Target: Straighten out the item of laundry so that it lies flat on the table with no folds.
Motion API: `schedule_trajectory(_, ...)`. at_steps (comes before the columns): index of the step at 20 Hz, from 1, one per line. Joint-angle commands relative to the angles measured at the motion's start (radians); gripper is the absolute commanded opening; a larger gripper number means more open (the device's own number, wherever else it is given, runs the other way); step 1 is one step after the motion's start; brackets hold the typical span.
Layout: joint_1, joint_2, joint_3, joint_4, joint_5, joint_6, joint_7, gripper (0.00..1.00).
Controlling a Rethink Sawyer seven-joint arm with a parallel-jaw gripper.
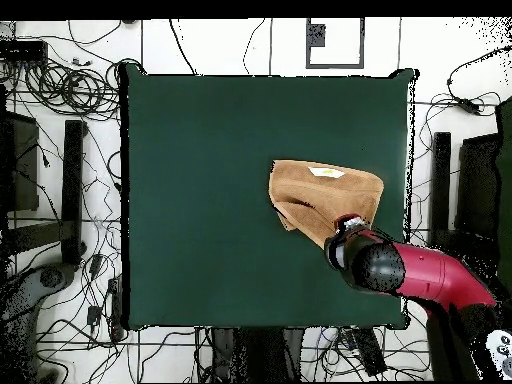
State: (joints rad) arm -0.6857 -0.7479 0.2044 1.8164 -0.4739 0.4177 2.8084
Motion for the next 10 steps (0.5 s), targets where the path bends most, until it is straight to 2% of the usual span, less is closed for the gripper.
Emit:
schedule_trajectory(1,0.062,0.118,-0.012,-0.015,0.082,0.049,0.077,1.0)
schedule_trajectory(10,0.091,0.139,-0.032,-0.028,0.122,0.021,0.068,1.0)
